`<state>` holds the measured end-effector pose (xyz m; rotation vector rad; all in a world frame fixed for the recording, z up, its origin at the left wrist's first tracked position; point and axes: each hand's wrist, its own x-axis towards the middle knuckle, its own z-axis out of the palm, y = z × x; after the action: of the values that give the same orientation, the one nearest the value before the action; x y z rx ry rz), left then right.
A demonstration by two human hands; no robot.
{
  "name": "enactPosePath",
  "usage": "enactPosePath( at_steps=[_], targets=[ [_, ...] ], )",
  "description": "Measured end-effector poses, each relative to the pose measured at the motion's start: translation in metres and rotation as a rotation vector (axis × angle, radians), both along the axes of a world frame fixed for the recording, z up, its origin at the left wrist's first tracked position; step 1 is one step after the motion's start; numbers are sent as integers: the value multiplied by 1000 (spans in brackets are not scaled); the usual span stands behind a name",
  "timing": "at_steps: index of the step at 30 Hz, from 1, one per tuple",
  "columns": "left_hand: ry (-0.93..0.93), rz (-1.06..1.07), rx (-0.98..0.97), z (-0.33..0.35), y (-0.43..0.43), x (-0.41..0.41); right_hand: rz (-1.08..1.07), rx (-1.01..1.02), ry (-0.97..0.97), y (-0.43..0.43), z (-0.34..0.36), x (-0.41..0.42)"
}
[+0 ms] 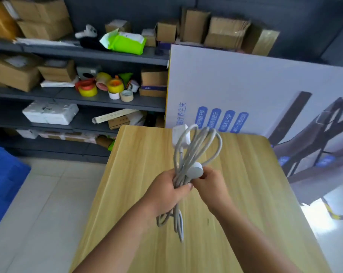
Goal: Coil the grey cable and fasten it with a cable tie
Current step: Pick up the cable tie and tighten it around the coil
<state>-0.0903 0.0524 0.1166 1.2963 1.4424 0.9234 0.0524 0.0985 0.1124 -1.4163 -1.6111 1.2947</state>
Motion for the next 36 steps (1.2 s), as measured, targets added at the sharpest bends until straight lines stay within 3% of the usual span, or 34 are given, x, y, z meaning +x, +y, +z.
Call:
enactPosePath(
  at_steps=[4,9,17,20,24,30,36],
  targets=[
    [190,-166,114,42,9,56,-36,4,218,-2,39,69],
    [327,-214,177,72,19,120,91,72,295,-13,76,141],
    [241,-280,83,77,28,192,58,29,323,-8,66,212],
    [291,-329,77,77,29,214,-11,138,334,-9,69,232],
    [226,-379,70,82,26,240,5,292,307,-8,77,254],
    [137,-323,46,80,24,254,79,253,411,-2,69,275],
    [140,-207,91,70,20,258,33,286,307,3,68,269]
  ],
)
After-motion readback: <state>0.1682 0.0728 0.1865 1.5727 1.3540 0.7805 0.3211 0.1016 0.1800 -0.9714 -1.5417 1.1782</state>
